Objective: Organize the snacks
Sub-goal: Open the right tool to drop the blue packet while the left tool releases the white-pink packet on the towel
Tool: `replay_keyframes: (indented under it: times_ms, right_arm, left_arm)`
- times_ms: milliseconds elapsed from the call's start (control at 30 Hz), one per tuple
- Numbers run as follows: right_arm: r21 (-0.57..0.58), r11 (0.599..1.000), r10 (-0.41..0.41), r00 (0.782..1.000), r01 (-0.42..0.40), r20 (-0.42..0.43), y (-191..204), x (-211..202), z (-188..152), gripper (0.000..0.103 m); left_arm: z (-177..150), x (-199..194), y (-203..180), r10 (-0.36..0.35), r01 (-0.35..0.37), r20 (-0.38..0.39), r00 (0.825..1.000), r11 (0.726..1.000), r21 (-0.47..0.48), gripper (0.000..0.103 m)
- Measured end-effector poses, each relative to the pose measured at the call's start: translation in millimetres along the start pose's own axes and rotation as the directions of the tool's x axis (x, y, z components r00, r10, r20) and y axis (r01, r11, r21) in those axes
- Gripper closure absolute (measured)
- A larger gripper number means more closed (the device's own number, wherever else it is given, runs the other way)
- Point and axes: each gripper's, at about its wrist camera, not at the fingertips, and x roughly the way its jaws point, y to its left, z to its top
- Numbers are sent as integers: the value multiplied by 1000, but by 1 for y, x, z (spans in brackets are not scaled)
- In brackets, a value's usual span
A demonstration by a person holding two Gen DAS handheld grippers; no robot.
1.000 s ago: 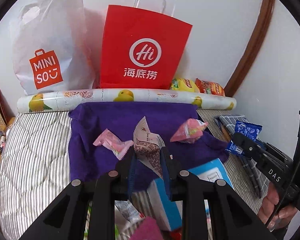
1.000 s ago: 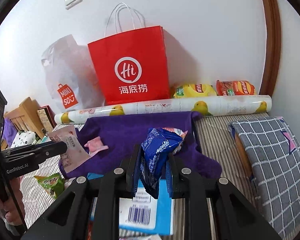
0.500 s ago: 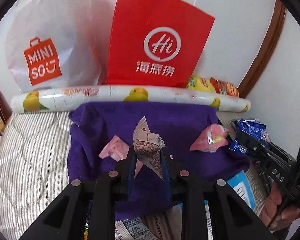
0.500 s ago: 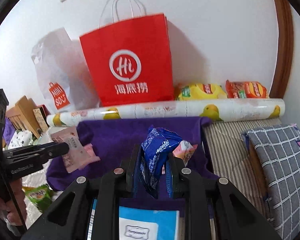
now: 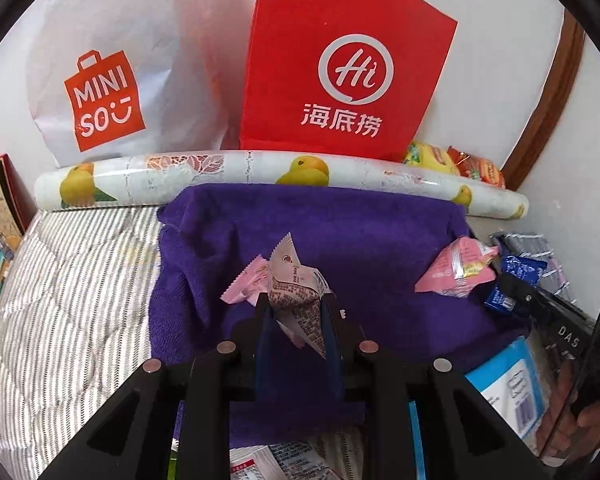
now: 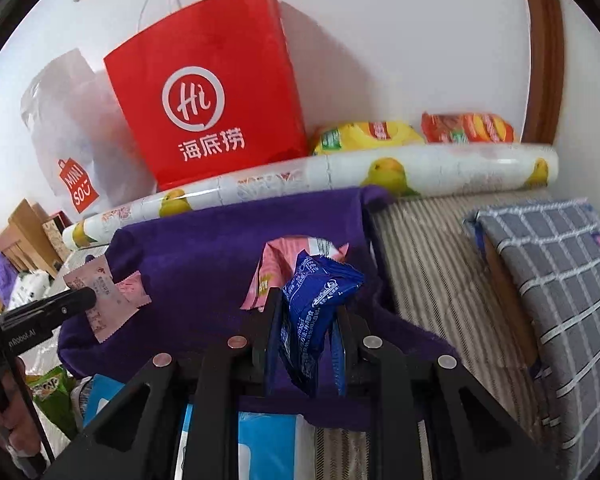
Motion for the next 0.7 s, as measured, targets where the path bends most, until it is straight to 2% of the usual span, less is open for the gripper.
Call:
replay_keyframes:
  times_ms: [367, 700]
  right_arm:
    - [-48, 998, -32, 999, 31, -21, 9, 7, -6, 81]
    - [-22, 999, -39, 998, 38, -49, 5, 13, -7, 80]
  left_arm:
    - [0, 2, 2, -9, 9, -7, 1000, 1000, -15, 80]
    - [-1, 6, 6, -24, 23, -34, 999, 999, -47, 80]
